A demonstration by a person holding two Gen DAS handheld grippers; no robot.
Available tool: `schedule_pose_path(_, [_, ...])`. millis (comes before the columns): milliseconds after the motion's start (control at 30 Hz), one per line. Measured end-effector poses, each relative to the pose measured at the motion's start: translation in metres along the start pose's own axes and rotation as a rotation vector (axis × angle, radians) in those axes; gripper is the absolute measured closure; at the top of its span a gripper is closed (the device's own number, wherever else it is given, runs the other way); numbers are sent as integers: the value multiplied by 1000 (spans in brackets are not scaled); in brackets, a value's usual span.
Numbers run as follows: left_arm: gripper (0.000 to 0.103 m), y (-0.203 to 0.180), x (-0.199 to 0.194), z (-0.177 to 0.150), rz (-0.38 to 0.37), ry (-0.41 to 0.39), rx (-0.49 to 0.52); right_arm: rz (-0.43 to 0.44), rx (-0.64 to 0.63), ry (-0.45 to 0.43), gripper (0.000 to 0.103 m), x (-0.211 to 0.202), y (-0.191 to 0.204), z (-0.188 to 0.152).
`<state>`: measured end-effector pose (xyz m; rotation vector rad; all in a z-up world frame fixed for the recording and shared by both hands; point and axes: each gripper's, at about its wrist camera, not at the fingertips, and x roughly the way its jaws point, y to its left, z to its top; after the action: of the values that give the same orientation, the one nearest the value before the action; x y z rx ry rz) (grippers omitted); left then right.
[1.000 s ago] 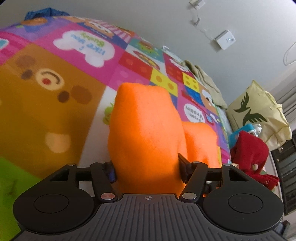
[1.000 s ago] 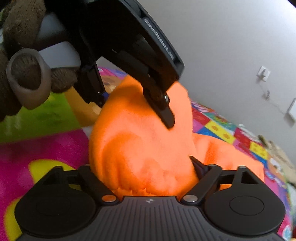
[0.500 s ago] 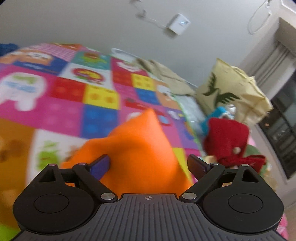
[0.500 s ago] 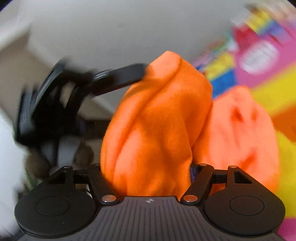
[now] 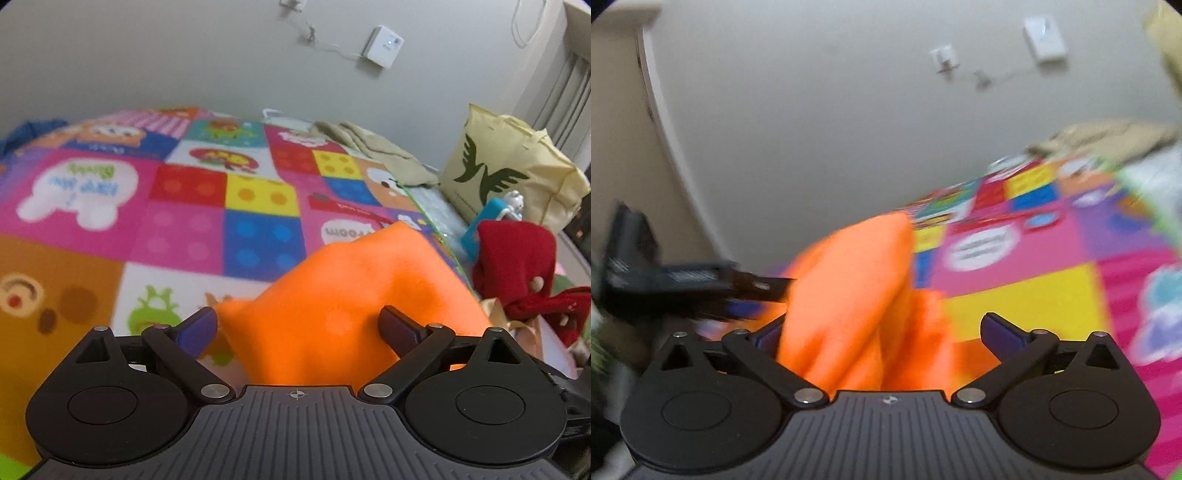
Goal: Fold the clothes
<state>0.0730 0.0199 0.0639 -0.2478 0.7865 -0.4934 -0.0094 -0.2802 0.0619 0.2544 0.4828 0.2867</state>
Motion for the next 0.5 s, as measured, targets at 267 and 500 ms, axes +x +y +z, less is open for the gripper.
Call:
schedule_pose_path(267, [6,2,-4,-15,-86,-36,-13,-90,-148,103,0,46,-1,-16])
schedule_pose_path(500, [3,16,-5,-28,-25,-66,-19,37,-63,-101,0,4,-3,31])
